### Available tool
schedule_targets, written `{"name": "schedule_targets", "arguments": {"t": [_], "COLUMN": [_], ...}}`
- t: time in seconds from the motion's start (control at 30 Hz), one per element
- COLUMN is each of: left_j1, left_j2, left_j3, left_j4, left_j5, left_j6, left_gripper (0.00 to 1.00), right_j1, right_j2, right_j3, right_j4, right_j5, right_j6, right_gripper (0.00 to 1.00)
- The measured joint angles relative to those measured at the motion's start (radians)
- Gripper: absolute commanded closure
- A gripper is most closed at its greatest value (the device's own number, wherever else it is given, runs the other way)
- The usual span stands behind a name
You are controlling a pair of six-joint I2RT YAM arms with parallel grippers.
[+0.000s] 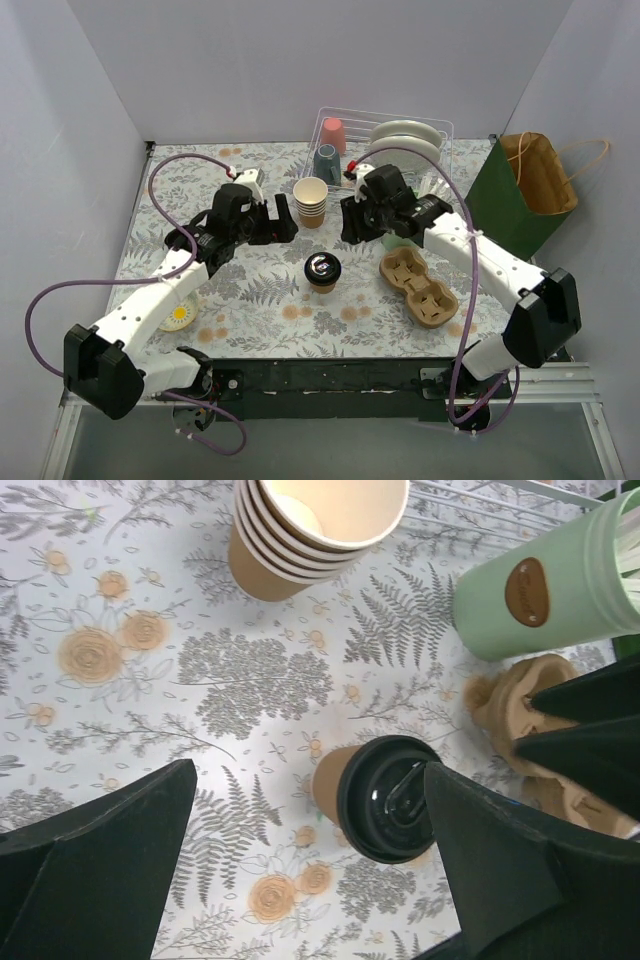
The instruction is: Pack the takeout coffee
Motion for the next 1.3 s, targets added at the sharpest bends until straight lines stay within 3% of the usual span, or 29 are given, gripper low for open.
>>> {"name": "schedule_targets", "arguments": {"t": [0.3,0.43,0.7,0.97,1.17,1.3], "left_j1": [0.000,0.000,0.000,-0.021,-0.087,-0.131], "left_j2": [-0.162,-0.171,-0.154,0.028,0.126,0.141], "left_j3": [-0.183,-0.203,-0.207,-0.178,-0.137,-0.106], "left_j4": [0.050,0.055,0.098,0.093,0.086,0.089], "left_j5": [-0.085,-0.088,0.074,0.217,0.210,0.187], "left_j6": [0.059,0.072,0.075,0.066,0.037,0.030], "left_gripper": [0.02,0.02,0.11,0.27,0.23,0.37], "right_j1": [-0.014,-0.115,-0.410,-0.616,-0.628,-0.626], "right_j2": [-0.127,-0.136,-0.063,-0.052,-0.126,-0.156], "right_j3": [0.241,0.372,0.551,0.557,0.462,0.407], "right_j4": [-0.097,-0.099,-0.171,-0.214,-0.191,-0.172], "right_j5": [0.428,0.520,0.517,0.401,0.290,0.244], "right_j6": [-0.124,-0.214,-0.269,-0.267,-0.259,-0.259], "right_gripper": [0.42,0.41,0.39,0.39,0.40,0.40]}}
